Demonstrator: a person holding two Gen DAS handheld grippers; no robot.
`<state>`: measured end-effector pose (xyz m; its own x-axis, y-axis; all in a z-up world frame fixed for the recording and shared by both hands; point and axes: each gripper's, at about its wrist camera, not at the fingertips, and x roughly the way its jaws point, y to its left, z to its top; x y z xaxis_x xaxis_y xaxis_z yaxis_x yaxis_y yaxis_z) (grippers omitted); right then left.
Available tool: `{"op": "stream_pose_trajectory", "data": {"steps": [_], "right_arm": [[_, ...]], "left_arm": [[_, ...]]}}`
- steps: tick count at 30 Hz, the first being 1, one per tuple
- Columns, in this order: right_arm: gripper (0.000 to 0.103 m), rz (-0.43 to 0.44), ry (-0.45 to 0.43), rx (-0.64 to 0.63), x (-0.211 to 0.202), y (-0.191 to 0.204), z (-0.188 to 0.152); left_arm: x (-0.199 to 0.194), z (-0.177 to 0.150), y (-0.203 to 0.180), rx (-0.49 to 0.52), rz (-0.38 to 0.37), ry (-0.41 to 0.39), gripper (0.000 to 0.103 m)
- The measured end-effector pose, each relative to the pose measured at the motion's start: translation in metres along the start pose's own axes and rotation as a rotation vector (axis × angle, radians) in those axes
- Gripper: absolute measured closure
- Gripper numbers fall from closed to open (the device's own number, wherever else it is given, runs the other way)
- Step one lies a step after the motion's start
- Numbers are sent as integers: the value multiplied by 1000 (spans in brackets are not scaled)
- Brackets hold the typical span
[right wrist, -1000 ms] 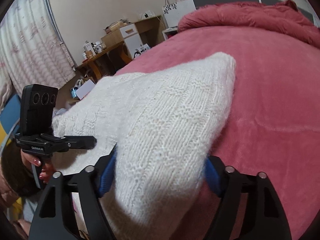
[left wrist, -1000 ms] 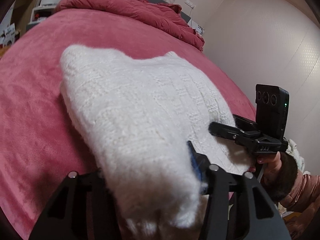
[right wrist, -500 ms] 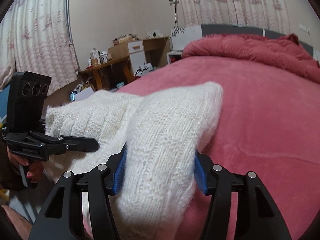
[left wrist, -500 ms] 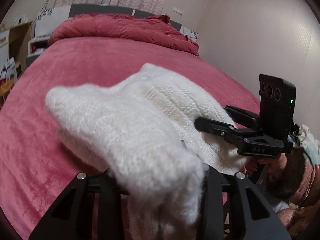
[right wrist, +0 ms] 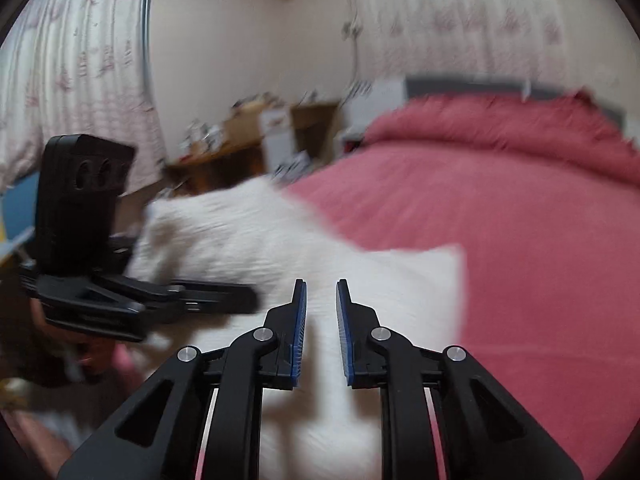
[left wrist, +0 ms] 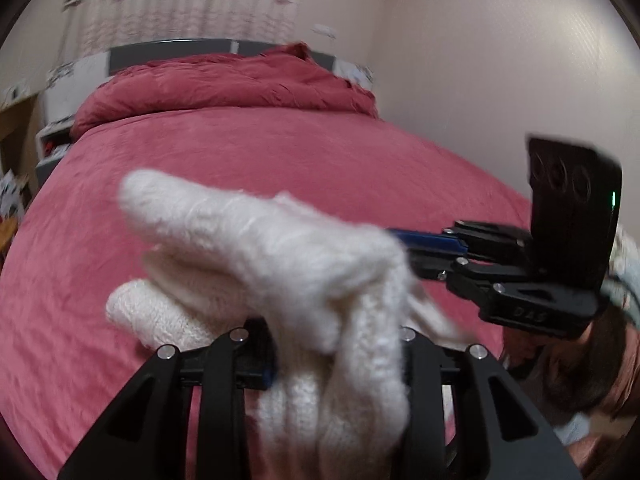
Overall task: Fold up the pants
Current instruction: 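Lift the bundle end with both grippers and fold it over onto the rest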
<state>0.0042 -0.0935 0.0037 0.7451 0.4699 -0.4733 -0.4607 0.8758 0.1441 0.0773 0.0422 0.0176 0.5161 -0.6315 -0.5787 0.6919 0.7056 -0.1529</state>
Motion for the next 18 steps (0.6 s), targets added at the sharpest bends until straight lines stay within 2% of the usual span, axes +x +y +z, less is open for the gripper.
{"op": "stream_pose_trajectory", "data": {"steps": [2, 3, 4, 6, 7, 8, 10, 13, 17, 18], "right_arm": [[66, -1, 37, 15, -1, -5, -7], [26, -8, 35, 46, -4, -11, -10], [5, -13, 16, 100, -9, -19, -13], [5, 23, -38, 248, -22, -44, -16], [5, 14, -43, 283, -23, -52, -17], [5, -14, -27, 329, -21, -65, -19], [5, -1, 48, 436, -8, -88, -29], [6, 175, 169, 635, 26, -109, -47], [10, 288, 278, 709, 74, -110, -56], [20, 315, 289, 710, 83, -106, -57]], "left_arm": [[5, -4, -5, 36, 33, 27, 71], [5, -8, -3, 27, 32, 33, 71], [3, -13, 3, -10, 27, 38, 71], [0, -22, 19, -87, 15, 43, 70], [-3, -28, 27, -131, 3, 41, 70], [-5, -33, 34, -155, -6, 40, 70], [-7, -43, 43, -196, -27, 41, 70], [-6, -54, 55, -252, -57, 41, 70], [3, -64, 67, -323, -95, 51, 69], [5, -68, 71, -343, -103, 58, 69]]}}
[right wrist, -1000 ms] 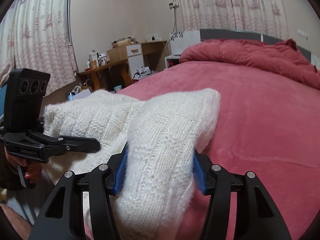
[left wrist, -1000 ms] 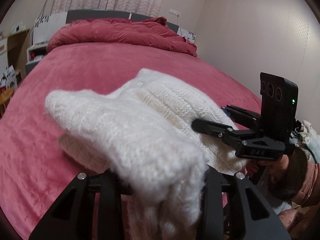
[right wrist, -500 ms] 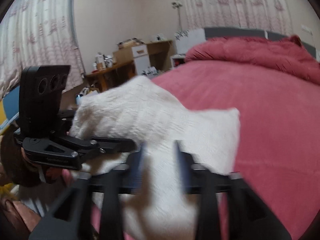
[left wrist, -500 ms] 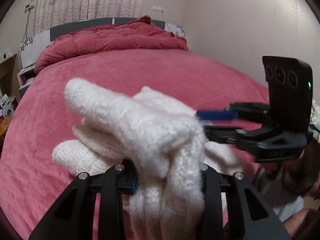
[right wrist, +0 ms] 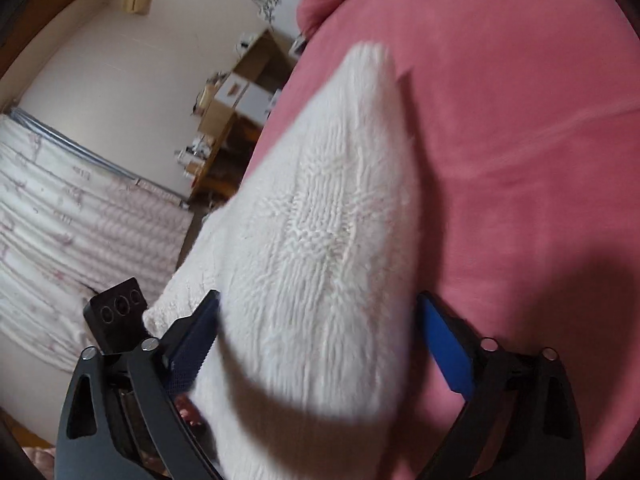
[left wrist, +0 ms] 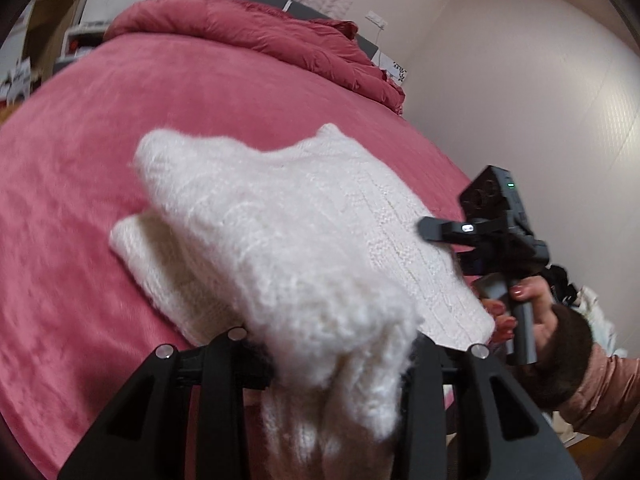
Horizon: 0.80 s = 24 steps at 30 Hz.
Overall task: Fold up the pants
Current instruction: 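Lift the bundle end with both grippers and fold it over onto the rest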
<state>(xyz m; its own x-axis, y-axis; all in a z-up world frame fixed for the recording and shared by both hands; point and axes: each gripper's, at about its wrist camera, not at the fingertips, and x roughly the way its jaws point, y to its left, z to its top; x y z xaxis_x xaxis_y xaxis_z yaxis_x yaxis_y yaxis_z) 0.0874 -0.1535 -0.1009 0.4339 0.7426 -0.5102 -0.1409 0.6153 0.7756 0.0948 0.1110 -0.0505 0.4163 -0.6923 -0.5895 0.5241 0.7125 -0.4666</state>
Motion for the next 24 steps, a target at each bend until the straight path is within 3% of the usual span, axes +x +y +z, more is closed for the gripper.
{"op": "stream_pose_trajectory", "data": {"steps": [4, 7, 14, 24], "right_arm": [[36, -24, -33, -63, 7, 12, -7], [41, -44, -91, -150, -4, 31, -12], [43, -162, -231, -408, -25, 75, -21], [43, -241, -466, -473, -70, 77, 23]], "left_arm": [[6, -2, 6, -34, 5, -5, 69], [4, 0, -7, 3, 31, -13, 70], [-1, 25, -41, 125, 57, -62, 71], [27, 79, -60, 193, 80, -181, 71]]}}
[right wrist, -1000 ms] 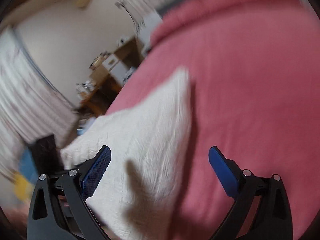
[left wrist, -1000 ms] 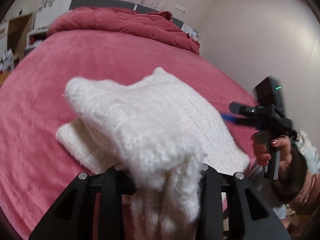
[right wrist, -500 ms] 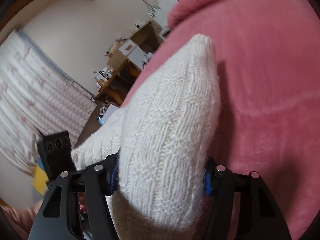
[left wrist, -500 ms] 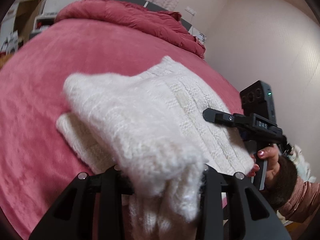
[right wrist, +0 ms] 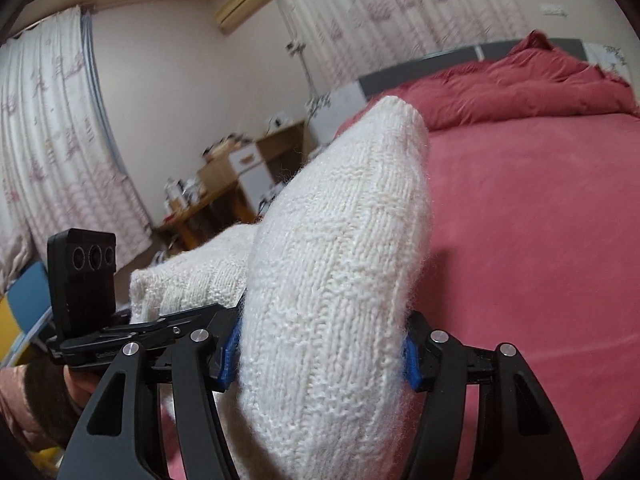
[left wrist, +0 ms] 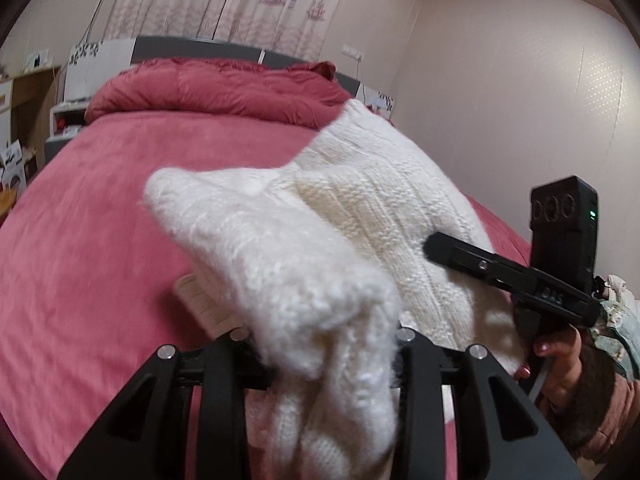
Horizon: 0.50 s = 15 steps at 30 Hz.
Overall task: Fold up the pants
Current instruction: 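Lift the bundle end with both grippers and fold it over onto the rest, then open both grippers and release the folded sweater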
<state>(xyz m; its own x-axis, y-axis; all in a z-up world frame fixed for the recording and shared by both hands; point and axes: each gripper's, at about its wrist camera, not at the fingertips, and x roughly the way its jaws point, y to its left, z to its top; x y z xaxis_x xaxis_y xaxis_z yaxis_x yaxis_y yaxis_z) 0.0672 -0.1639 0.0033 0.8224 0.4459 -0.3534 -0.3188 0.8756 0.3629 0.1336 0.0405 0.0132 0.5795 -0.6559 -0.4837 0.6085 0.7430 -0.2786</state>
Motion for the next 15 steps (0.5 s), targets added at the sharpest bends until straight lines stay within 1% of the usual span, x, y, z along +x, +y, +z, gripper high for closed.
{"op": "stream_pose_trajectory", "data": {"steps": [2, 5, 6, 8, 9, 10, 11, 12, 13, 14, 15], "right_arm": [[43, -26, -25, -12, 1, -10, 9], [43, -48, -50, -1, 11, -31, 23], [43, -54, -54, 9, 17, -40, 26], [43, -91, -34, 38, 29, -62, 31], [43, -121, -15, 52, 42, -70, 34], [43, -143, 12, 72, 50, -81, 34], [43, -166, 74, 111, 62, -100, 33], [43, -187, 100, 128, 69, -107, 32], [40, -210, 128, 150, 75, -118, 30], [37, -199, 159, 188, 80, -132, 26], [30, -183, 158, 219, 79, -140, 25]], "left_arm": [[16, 13, -3, 27, 8, -18, 71], [42, 28, -3, 46, 14, -13, 71], [55, 32, 0, 38, 17, 2, 71], [76, 35, 7, 1, 33, 42, 68], [85, 35, 10, -21, 34, 64, 67], [100, 33, 16, -51, 37, 99, 64], [109, 30, 19, -71, 47, 121, 58], [117, 26, 22, -91, 51, 137, 54], [124, 22, 26, -120, 44, 153, 47], [127, 19, 28, -137, 41, 154, 36], [126, 15, 31, -165, 42, 142, 32]]}}
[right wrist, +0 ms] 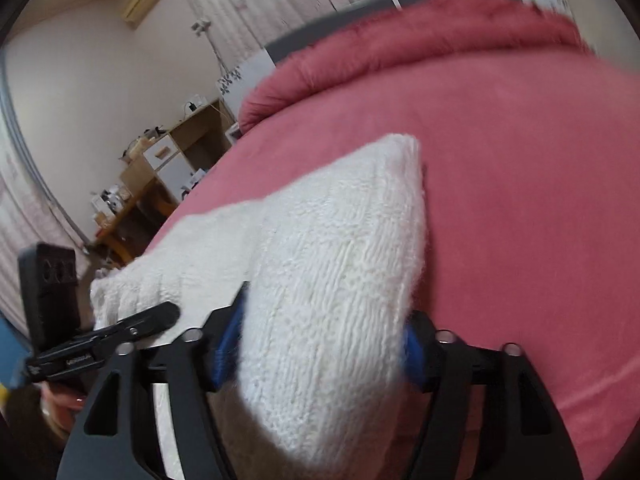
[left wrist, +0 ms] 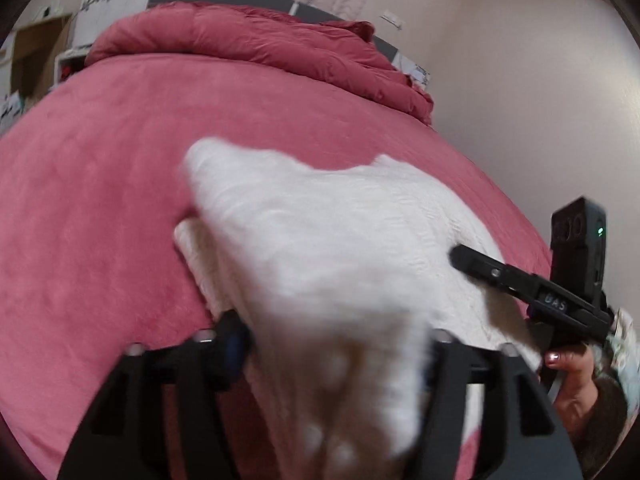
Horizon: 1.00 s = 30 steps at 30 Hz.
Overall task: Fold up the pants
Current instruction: 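Open both grippers and release the folded sweater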
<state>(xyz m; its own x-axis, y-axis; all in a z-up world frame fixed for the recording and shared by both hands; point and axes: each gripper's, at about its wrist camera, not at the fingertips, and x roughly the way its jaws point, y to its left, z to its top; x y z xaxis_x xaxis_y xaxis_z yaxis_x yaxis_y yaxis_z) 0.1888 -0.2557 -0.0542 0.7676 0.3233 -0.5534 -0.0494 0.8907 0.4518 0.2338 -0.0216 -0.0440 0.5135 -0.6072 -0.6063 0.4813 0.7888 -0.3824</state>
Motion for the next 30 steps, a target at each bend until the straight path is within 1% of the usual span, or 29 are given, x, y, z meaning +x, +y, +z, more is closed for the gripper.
{"op": "stream_pose_trajectory", "data": {"steps": [1, 3, 4, 7, 10, 11, 12, 13, 14, 15, 17, 18, 19, 21, 22, 23, 24, 25, 26, 27, 28, 29, 30], "right_arm": [[24, 5, -4, 19, -2, -3, 0], [23, 22, -35, 54, -13, -6, 2], [23, 22, -46, 59, -19, -5, 1], [23, -41, -78, 48, -40, 7, -3], [23, -87, -119, -26, -62, 23, -19], [23, -128, -136, -101, -71, 34, -27], [23, -152, -133, -141, -74, 34, -32], [23, -182, -109, -181, -73, 38, -38], [23, -230, -46, -214, -63, 40, -47], [23, -276, 35, -232, -49, 38, -58], [24, -279, 151, -232, -31, 33, -79], [24, -277, 149, -235, -33, 34, -83], [24, -274, 120, -245, -40, 37, -83], [24, -267, 34, -285, -63, 43, -78], [24, -269, -33, -298, -78, 45, -74], [24, -263, -84, -292, -87, 45, -71], [24, -243, -135, -274, -97, 45, -66], [24, -192, -189, -254, -107, 45, -59], [27, -135, -237, -245, -113, 47, -51], [36, -103, -253, -251, -113, 50, -44], [42, -75, -245, -265, -108, 55, -35], [45, -61, -230, -277, -102, 58, -29], [54, -51, -216, -290, -95, 60, -24]], "left_arm": [[-1, -3, 3, -24, -19, -6, 29], [-3, -12, 9, -73, -53, 0, 29], [-4, -16, 10, -86, -57, 0, 29], [-13, -39, 11, -101, -64, 9, 27], [-22, -59, 11, -102, -49, -1, 25], [-26, -64, 13, -115, -38, -12, 24], [-27, -66, 14, -122, -24, -12, 23], [-27, -67, 14, -120, -12, -11, 23], [-29, -70, 13, -112, 5, -8, 23], [-30, -71, 10, -100, 25, -3, 23], [-31, -68, 2, -63, 79, 18, 23], [-34, -67, -2, -52, 97, 23, 23], [-40, -65, -7, -36, 116, 14, 24], [-61, -60, -15, -5, 158, -43, 24], [-80, -56, -24, 7, 173, -122, 26], [-92, -52, -29, 14, 157, -171, 28], [-99, -48, -35, 24, 144, -200, 31], [-105, -41, -45, 42, 140, -221, 43], [-104, -34, -54, 58, 135, -216, 51], [-96, -26, -64, 82, 112, -184, 52], [-84, -15, -71, 104, 101, -156, 54], [-76, -12, -76, 120, 105, -137, 54], [-65, -8, -80, 140, 114, -114, 54]]}}
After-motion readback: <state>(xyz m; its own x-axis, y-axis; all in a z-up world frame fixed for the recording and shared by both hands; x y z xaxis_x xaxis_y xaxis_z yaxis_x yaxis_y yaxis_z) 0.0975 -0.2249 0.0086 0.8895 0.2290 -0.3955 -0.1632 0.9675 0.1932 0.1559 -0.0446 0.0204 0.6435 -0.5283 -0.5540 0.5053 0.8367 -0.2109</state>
